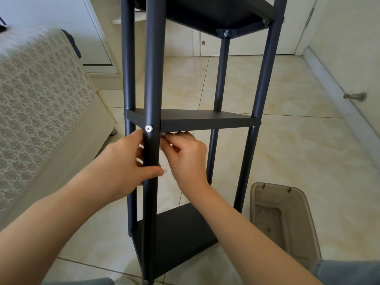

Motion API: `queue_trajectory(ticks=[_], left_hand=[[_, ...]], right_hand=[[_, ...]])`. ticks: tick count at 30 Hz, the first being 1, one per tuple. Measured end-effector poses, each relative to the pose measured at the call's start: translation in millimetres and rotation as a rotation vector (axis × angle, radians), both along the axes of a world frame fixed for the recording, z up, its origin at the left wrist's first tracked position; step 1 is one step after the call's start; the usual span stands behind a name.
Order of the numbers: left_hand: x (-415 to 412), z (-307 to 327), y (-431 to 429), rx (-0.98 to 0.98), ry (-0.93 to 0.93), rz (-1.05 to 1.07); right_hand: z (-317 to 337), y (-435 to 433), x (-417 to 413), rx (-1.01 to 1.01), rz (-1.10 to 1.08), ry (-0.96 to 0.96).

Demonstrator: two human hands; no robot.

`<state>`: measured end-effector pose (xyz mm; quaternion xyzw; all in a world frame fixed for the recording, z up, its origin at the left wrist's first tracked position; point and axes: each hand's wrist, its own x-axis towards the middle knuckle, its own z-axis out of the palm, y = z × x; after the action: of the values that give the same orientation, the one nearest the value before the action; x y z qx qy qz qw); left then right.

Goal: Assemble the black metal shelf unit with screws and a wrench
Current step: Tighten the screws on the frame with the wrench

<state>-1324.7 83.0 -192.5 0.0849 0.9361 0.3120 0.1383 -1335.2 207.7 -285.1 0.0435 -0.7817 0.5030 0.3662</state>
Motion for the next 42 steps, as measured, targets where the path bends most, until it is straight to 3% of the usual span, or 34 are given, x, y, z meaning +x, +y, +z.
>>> queue_trajectory(ticks=[12,29,42], left_hand=[[-1,-2,-1,0.028,-0.003,-0.011],[-9,-5,-9,0.068,-0.024,0.001],[-15,-6,-12,0.062,-0.023,0.021]], right_hand=[[-12,-16,-19,-0.124,-0.081,0.103],[5,10,-1,-0.134,0.35,-0.435],[20,17,2,-0.055,0.31,-0.394]])
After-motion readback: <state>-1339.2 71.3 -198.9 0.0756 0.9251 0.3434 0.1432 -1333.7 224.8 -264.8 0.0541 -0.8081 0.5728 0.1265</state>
